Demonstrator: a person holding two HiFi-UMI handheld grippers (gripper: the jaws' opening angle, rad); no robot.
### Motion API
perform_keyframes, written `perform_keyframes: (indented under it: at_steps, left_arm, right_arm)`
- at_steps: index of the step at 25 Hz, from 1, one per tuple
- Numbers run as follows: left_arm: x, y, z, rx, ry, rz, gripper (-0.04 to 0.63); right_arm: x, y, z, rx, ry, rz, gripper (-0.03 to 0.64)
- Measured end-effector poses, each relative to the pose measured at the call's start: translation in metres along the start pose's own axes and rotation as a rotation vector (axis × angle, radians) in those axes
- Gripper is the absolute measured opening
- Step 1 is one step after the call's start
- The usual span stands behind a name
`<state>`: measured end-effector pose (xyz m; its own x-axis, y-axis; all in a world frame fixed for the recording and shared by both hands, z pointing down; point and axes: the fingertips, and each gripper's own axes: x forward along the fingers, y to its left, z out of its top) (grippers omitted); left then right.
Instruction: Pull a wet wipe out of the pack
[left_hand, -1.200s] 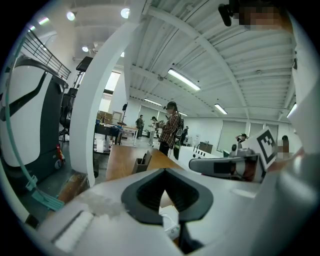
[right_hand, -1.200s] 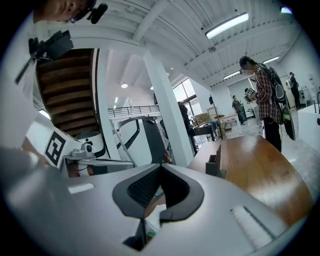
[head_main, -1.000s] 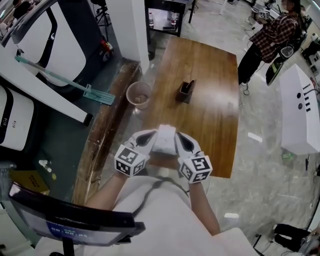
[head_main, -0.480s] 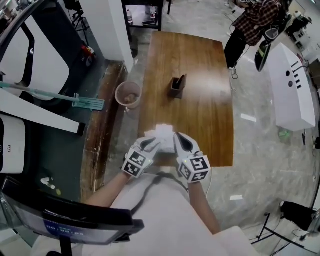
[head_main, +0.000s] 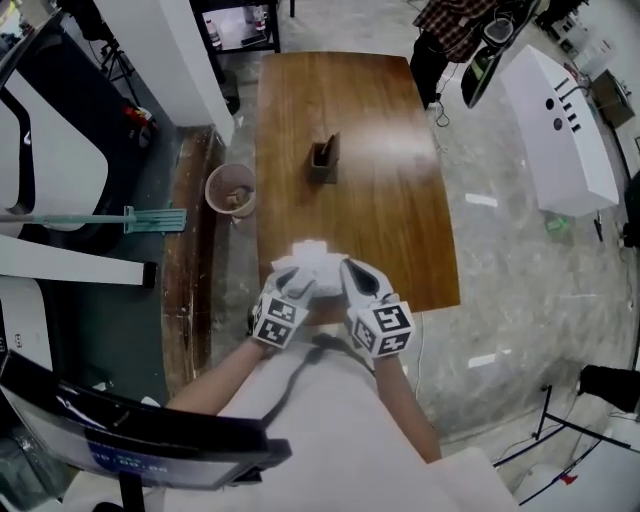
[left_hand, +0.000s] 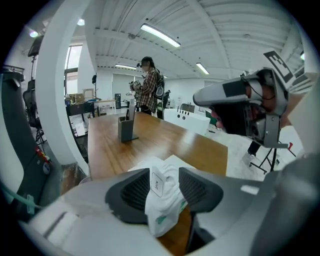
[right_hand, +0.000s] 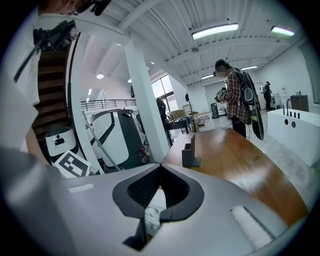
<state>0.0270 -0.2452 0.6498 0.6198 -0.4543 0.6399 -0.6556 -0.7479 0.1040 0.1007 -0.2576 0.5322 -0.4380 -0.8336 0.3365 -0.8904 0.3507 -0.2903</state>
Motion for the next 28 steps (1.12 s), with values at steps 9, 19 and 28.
perform_keyframes:
  at_steps: [9, 19, 28]
  left_arm:
    - [-0.006, 0.014, 0.0, -0.146, -0.006, 0.068, 0.008]
    - [-0.013, 0.033, -0.026, -0.486, 0.001, 0.071, 0.009]
    - [-0.013, 0.032, -0.04, -0.589, -0.017, 0.037, 0.015]
  right_arm:
    - [-0.005, -0.004, -0.018, 0.013, 0.043, -0.018, 0.008]
    - [0.023, 0.017, -0.053, -0.032, 0.186, 0.08, 0.008]
    - [0.052, 0.044, -0.109, -0.316, 0.432, 0.234, 0.05]
